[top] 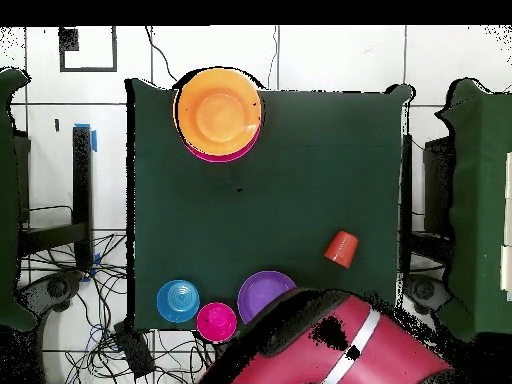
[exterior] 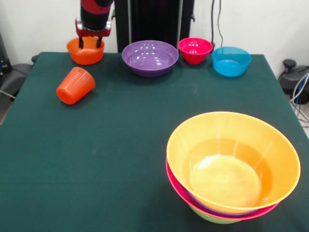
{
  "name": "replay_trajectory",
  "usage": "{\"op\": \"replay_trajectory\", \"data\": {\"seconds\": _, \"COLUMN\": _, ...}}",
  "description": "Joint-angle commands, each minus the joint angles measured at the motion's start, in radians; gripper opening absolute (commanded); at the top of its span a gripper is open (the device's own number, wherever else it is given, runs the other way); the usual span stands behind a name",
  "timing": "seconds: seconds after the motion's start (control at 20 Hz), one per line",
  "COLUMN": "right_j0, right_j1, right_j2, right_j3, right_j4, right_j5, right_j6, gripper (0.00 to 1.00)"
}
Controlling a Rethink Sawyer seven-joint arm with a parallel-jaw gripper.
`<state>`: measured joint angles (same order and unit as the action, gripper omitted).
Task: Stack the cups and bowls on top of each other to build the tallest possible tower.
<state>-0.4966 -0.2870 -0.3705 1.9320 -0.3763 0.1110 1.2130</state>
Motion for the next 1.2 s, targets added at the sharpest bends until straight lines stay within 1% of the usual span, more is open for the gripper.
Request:
{"op": "replay_trajectory", "data": {"seconds": 0.05, "right_j0": -0.019, "right_j1": 0.137, "right_j2": 0.087, "right_j3": -0.093, "right_j4": -0.013, "right_j5": -0.1, "right_j6": 0.174, "gripper": 1.0}}
{"op": "replay_trajectory", "data": {"seconds": 0.2, "right_j0": -0.032, "right_j1": 0.158, "right_j2": 0.097, "right_j3": -0.103, "right_j4": 0.006, "right_j5": -0.106, "right_j6": 0.177, "gripper": 1.0}}
{"op": "replay_trajectory", "data": {"seconds": 0.4, "right_j0": -0.031, "right_j1": 0.181, "right_j2": 0.095, "right_j3": -0.113, "right_j4": 0.024, "right_j5": -0.105, "right_j6": 0.186, "gripper": 1.0}}
{"op": "replay_trajectory", "data": {"seconds": 0.6, "right_j0": -0.036, "right_j1": 0.188, "right_j2": 0.102, "right_j3": -0.121, "right_j4": 0.015, "right_j5": -0.103, "right_j6": 0.171, "gripper": 1.0}}
{"op": "replay_trajectory", "data": {"seconds": 0.7, "right_j0": -0.041, "right_j1": 0.184, "right_j2": 0.104, "right_j3": -0.119, "right_j4": 0.0, "right_j5": -0.133, "right_j6": 0.167, "gripper": 1.0}}
{"op": "replay_trajectory", "data": {"seconds": 0.8, "right_j0": -0.045, "right_j1": 0.176, "right_j2": 0.109, "right_j3": -0.119, "right_j4": -0.033, "right_j5": -0.234, "right_j6": 0.167, "gripper": 1.0}}
{"op": "replay_trajectory", "data": {"seconds": 0.9, "right_j0": 0.004, "right_j1": 0.185, "right_j2": 0.06, "right_j3": -0.137, "right_j4": -0.042, "right_j5": -0.359, "right_j6": 0.178, "gripper": 1.0}}
{"op": "replay_trajectory", "data": {"seconds": 1.0, "right_j0": 0.038, "right_j1": 0.177, "right_j2": 0.02, "right_j3": -0.134, "right_j4": -0.047, "right_j5": -0.471, "right_j6": 0.176, "gripper": 1.0}}
{"op": "replay_trajectory", "data": {"seconds": 1.1, "right_j0": 0.034, "right_j1": 0.157, "right_j2": 0.015, "right_j3": -0.119, "right_j4": -0.05, "right_j5": -0.549, "right_j6": 0.182, "gripper": 1.0}}
{"op": "replay_trajectory", "data": {"seconds": 1.15, "right_j0": 0.045, "right_j1": 0.157, "right_j2": 0.002, "right_j3": -0.118, "right_j4": -0.053, "right_j5": -0.606, "right_j6": 0.175, "gripper": 1.0}}
{"op": "replay_trajectory", "data": {"seconds": 1.2, "right_j0": 0.042, "right_j1": 0.149, "right_j2": 0.011, "right_j3": -0.121, "right_j4": -0.068, "right_j5": -0.601, "right_j6": 0.169, "gripper": 1.0}}
